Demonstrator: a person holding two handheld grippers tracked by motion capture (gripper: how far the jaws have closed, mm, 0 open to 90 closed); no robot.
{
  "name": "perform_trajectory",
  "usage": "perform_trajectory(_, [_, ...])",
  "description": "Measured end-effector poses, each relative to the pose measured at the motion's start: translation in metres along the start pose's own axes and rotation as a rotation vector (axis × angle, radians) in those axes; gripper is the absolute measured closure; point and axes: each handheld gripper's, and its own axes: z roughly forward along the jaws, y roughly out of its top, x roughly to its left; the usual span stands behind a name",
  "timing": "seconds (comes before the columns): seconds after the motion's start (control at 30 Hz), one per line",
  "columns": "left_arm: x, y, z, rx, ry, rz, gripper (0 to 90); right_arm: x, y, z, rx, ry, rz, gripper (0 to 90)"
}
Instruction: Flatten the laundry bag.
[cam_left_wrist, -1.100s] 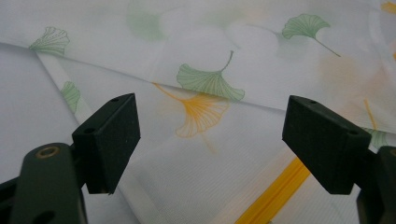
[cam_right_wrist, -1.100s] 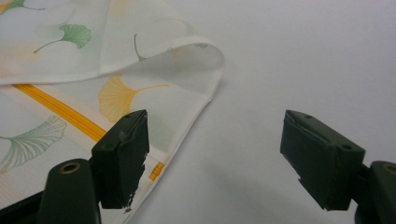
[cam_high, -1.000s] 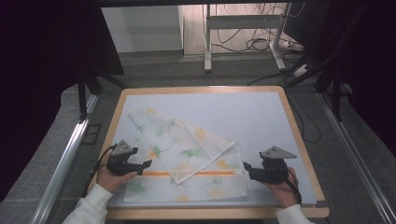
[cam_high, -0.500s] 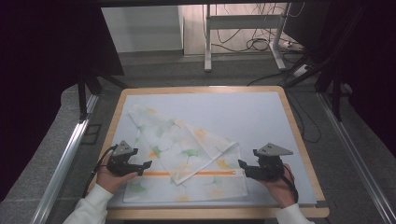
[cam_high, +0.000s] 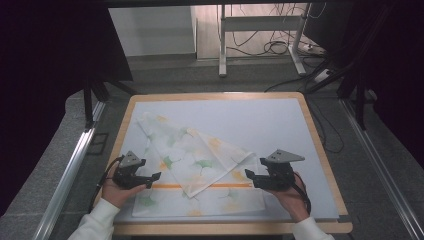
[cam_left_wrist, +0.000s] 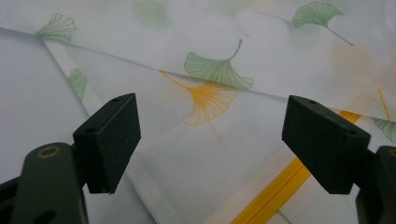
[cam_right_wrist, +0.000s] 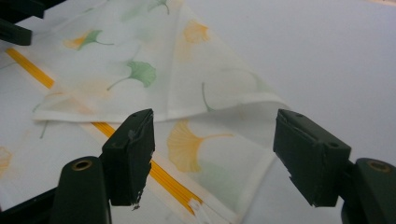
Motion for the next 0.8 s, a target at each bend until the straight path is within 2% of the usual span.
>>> perform_trajectory(0.2, [-0.001, -0.001, -0.001, 0.0, 0.0, 0.009, 19.2, 0.01, 0.011, 0.007, 0.019, 0.015, -0.037, 30.6])
perform_trajectory(0.37, [0.0, -0.002, -0.001, 0.001, -0.004, 0.013, 19.3, 0.015, 0.021, 0.011, 0.025, 0.033, -0.022, 31.7])
perform_trajectory(0.67, [-0.001, -0.001, -0.002, -0.009, 0.001, 0.0, 19.4, 0.036, 0.048, 0.022, 0.021, 0.089, -0.035, 36.1])
perform_trajectory(0.8, [-0.003, -0.002, -0.002, 0.001, 0.009, 0.015, 19.4, 0.04, 0.053, 0.027, 0.023, 0.105, -0.031, 35.7])
